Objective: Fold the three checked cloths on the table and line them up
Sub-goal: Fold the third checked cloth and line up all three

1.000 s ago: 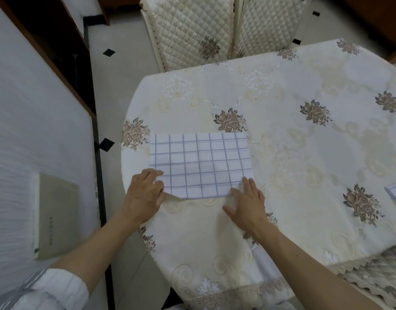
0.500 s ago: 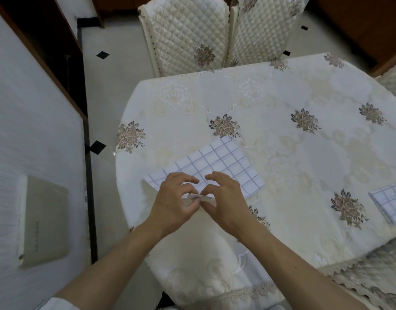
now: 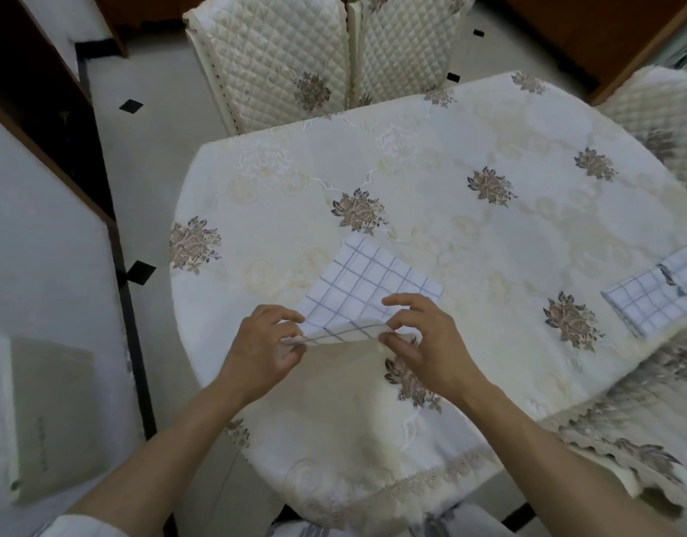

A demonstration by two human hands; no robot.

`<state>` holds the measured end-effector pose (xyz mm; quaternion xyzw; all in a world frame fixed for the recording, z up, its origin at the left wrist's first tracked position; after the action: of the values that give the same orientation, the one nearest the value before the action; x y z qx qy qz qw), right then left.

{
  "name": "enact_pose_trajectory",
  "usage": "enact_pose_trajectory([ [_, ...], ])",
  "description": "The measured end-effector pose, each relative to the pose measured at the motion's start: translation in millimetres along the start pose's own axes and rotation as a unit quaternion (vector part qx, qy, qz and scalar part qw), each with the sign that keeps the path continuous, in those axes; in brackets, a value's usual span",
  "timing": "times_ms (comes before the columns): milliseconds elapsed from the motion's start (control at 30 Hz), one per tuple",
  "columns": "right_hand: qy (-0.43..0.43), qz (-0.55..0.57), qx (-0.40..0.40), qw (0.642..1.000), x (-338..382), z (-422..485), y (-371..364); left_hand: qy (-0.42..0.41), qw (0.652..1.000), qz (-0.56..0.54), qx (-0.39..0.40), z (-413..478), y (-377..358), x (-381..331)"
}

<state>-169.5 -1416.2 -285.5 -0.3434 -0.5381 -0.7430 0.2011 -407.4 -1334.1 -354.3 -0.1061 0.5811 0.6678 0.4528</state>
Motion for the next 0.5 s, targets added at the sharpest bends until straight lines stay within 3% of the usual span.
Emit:
enact_pose_trajectory([
  [167,-0.040,0.023,-0.053,0.998,-15.8,-21.6,27.7,-0.004,1.000,0.009,-0.004,-11.2,2.6,2.3],
  [500,-0.064,0.040,-0.042,0.996,-72.0,-50.5,50.5,0.030,0.999,-0.025,-0.012,-41.7,12.1,-36.7],
])
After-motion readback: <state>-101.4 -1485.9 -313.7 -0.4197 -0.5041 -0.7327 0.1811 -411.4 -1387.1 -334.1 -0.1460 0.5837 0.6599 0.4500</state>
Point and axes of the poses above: each hand's wrist, its own z-axis towards the middle knuckle, its own y-axis out of the back of the hand, x = y × z, the point moved 5 cm from there along z, towards the middle knuckle, and after that the axes turned 15 degrees about -x, right-handed, at the moved point
